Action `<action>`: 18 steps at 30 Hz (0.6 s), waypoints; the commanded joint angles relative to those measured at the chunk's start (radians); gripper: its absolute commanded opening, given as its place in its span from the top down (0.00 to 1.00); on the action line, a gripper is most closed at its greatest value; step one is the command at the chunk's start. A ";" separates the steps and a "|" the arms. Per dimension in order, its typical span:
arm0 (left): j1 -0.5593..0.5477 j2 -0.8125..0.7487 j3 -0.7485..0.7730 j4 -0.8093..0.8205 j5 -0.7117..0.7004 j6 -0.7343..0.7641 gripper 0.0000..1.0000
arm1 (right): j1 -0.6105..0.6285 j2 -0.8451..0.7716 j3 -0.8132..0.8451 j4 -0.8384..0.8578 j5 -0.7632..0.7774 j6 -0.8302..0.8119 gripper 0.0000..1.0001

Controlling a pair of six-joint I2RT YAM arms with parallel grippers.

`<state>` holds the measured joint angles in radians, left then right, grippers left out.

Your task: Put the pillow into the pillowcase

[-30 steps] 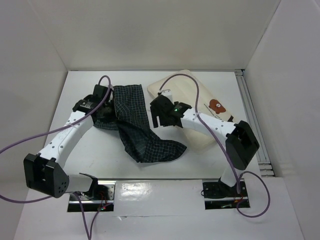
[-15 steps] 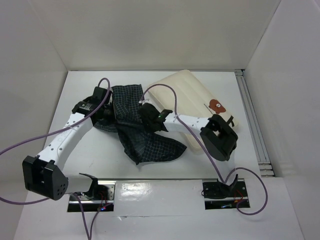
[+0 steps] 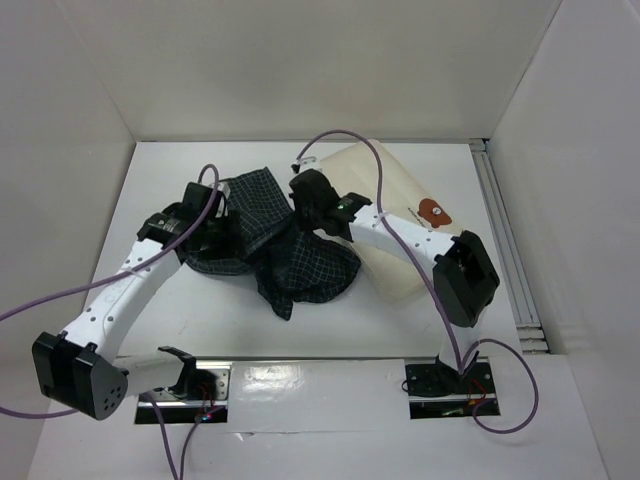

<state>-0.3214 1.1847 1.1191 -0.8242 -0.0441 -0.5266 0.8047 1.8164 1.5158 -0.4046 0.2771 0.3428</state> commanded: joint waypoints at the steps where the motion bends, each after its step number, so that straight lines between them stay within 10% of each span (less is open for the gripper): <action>1: -0.041 0.004 0.041 -0.009 -0.062 0.045 0.17 | 0.004 0.003 -0.034 -0.025 -0.009 -0.024 1.00; 18: -0.323 0.173 -0.011 0.295 -0.313 0.247 0.06 | -0.074 -0.023 -0.060 -0.014 -0.193 -0.042 1.00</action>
<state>-0.6407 1.3289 1.1370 -0.6224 -0.2630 -0.3439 0.7521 1.8206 1.4628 -0.4152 0.1234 0.3157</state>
